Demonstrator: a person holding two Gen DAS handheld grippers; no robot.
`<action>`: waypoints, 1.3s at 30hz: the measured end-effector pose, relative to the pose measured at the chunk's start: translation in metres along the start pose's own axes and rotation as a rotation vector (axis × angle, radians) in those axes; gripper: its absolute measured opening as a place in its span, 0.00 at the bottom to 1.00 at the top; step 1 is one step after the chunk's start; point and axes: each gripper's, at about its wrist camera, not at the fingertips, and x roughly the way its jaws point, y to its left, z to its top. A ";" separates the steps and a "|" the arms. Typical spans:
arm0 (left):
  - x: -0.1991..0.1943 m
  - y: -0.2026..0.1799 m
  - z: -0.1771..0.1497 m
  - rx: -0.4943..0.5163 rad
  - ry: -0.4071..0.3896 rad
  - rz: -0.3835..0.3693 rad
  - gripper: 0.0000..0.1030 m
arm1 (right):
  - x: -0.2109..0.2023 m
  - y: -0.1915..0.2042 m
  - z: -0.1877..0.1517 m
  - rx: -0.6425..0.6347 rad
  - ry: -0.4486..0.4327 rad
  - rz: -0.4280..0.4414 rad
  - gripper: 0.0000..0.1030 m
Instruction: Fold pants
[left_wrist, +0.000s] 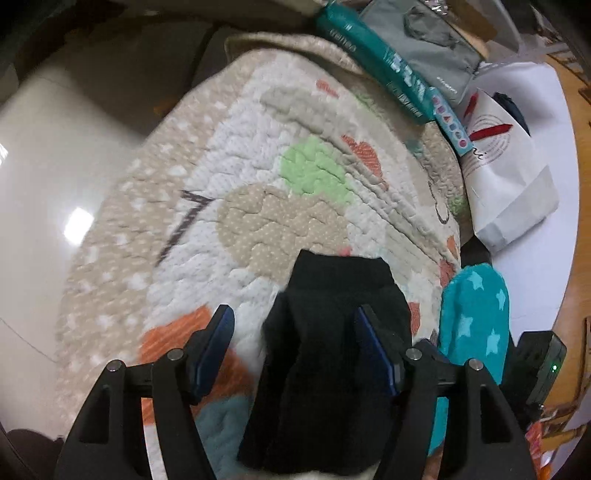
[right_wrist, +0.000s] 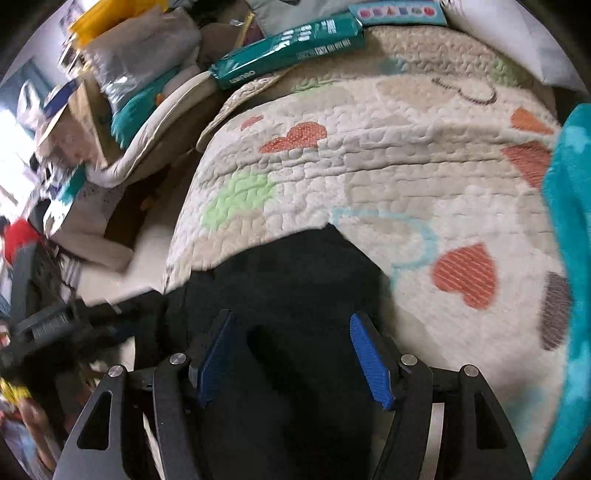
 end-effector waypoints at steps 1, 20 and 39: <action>-0.009 -0.001 -0.007 0.018 -0.007 0.000 0.65 | -0.010 0.002 -0.009 -0.038 0.000 -0.028 0.67; -0.022 0.006 -0.065 0.041 0.017 -0.075 0.74 | -0.028 -0.028 -0.076 -0.006 0.025 -0.017 0.74; 0.044 -0.022 -0.066 0.120 0.097 0.019 0.89 | 0.018 -0.047 -0.013 0.114 0.051 0.043 0.84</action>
